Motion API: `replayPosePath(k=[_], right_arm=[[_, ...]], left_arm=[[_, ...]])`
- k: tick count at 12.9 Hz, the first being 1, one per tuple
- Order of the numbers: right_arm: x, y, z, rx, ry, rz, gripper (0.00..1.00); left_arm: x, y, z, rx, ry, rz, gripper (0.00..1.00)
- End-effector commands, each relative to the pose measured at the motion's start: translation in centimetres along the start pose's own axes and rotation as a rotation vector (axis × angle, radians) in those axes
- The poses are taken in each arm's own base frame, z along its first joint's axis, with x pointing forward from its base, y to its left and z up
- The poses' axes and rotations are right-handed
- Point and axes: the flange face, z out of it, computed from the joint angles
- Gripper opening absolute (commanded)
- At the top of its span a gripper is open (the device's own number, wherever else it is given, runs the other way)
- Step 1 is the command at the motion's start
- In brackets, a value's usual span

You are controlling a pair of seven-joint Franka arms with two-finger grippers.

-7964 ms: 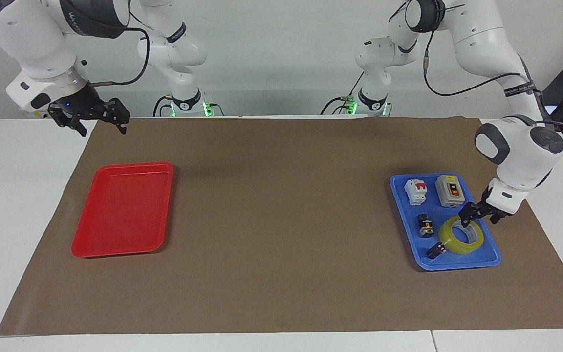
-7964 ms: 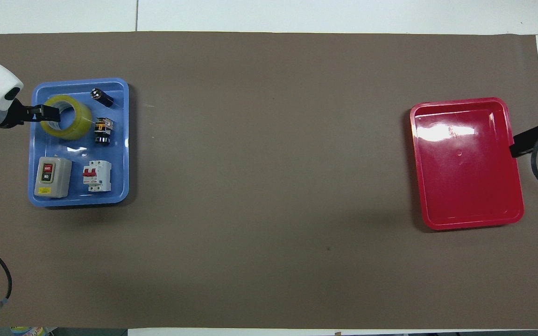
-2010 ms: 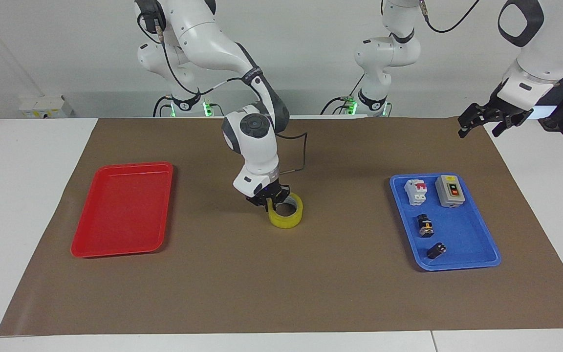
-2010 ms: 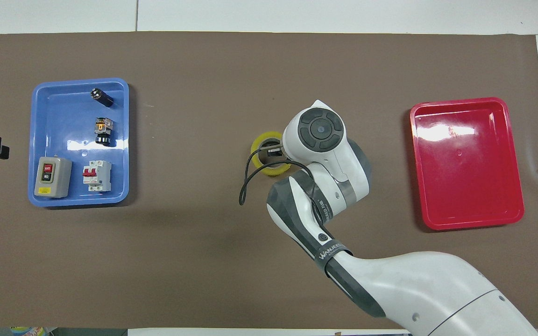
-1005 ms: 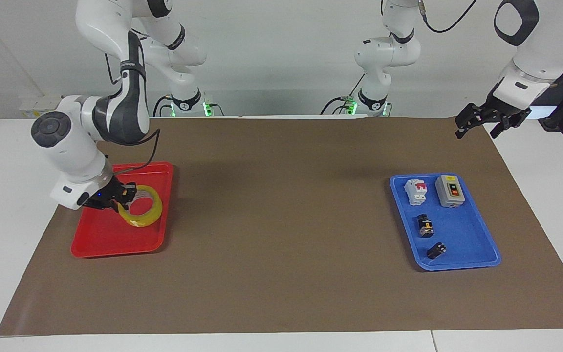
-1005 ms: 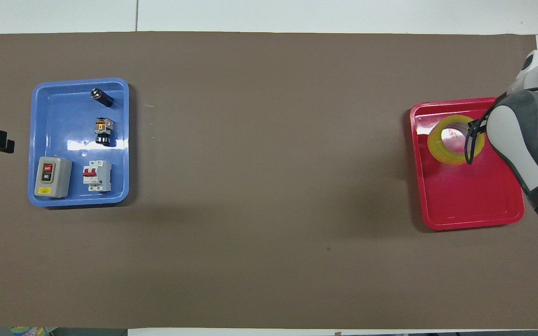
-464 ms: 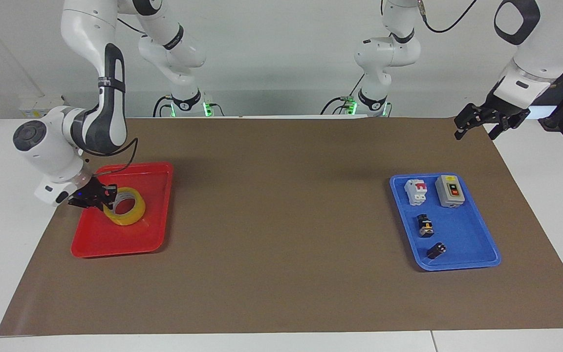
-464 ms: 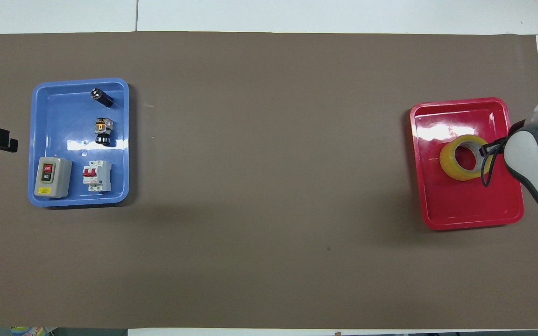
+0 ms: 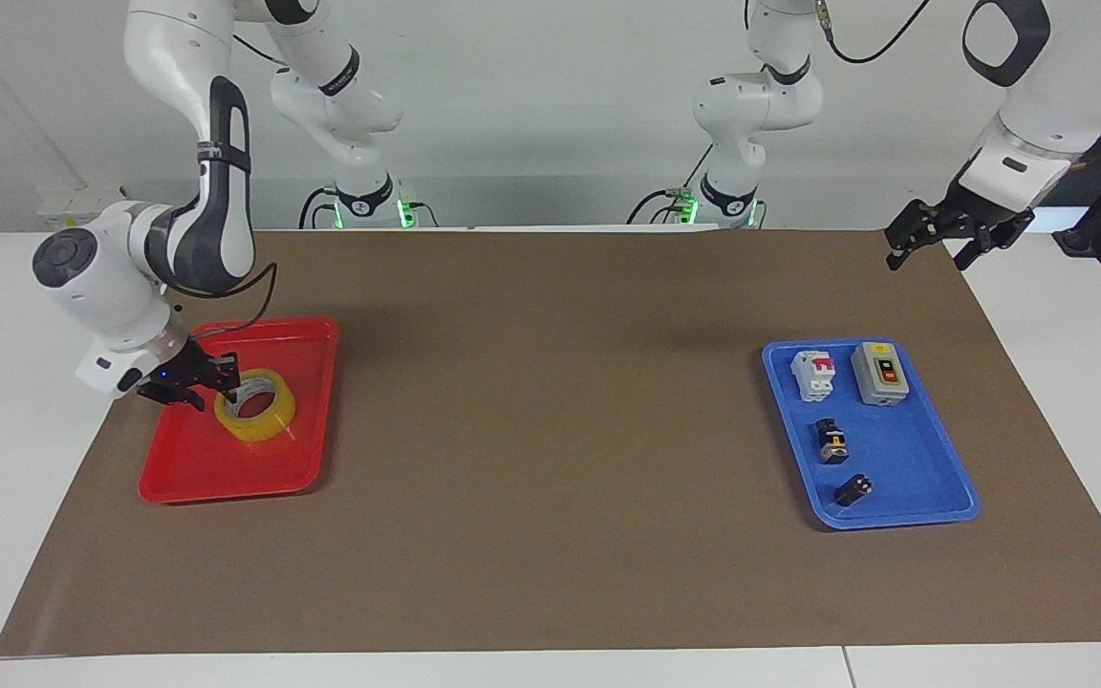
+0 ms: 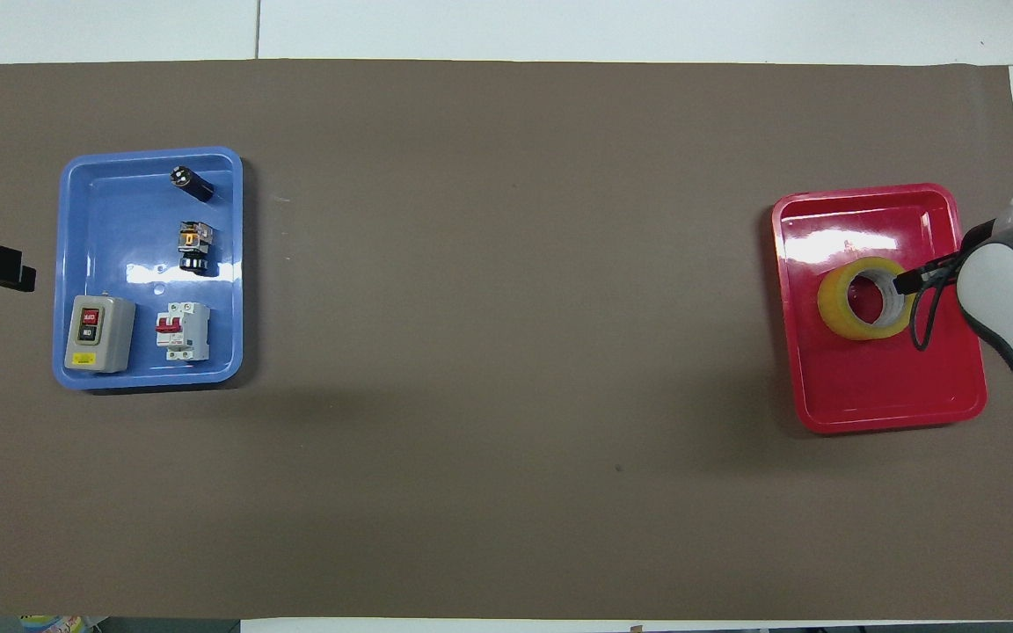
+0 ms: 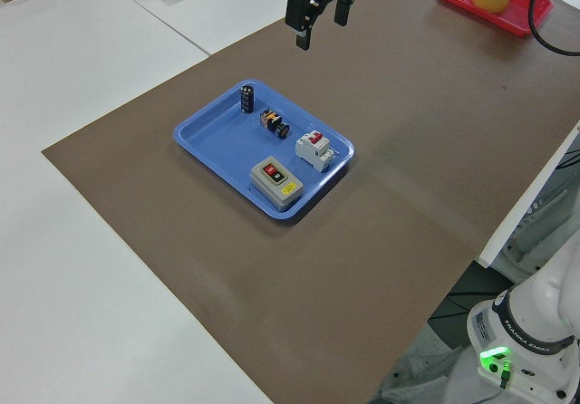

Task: Place and move tape with both arms

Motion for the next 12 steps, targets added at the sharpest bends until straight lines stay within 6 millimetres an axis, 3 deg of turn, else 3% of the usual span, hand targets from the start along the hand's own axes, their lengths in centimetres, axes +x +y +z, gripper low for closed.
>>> replayPosePath(k=[1,6,7,9,10,12], right_arm=[[0.2,-1.1,-8.0,0.003,0.000,-0.028,1.00],[-2.0,-2.6,-19.7,-0.038,-0.017,-0.035,1.00],[-2.7,-3.3,-21.2,-0.053,-0.003,-0.004,1.00],[-3.9,-6.4,-23.5,-0.066,-0.012,0.140,1.00],[-3.6,-8.3,-23.2,-0.064,-0.027,0.172,1.00],[-3.7,-8.9,-22.8,-0.053,-0.054,0.170,1.00]], left_arm=[[-0.4,0.2,-0.5,0.024,-0.010,0.010,1.00],[-0.5,0.2,-0.4,0.025,-0.013,0.010,1.00],[-0.5,0.2,-0.3,0.024,-0.009,0.009,1.00],[-0.5,0.1,-0.2,0.030,-0.012,0.009,1.00],[-0.4,0.1,-0.3,0.031,-0.003,0.007,1.00],[-0.4,0.1,-0.3,0.028,-0.014,0.009,1.00]])
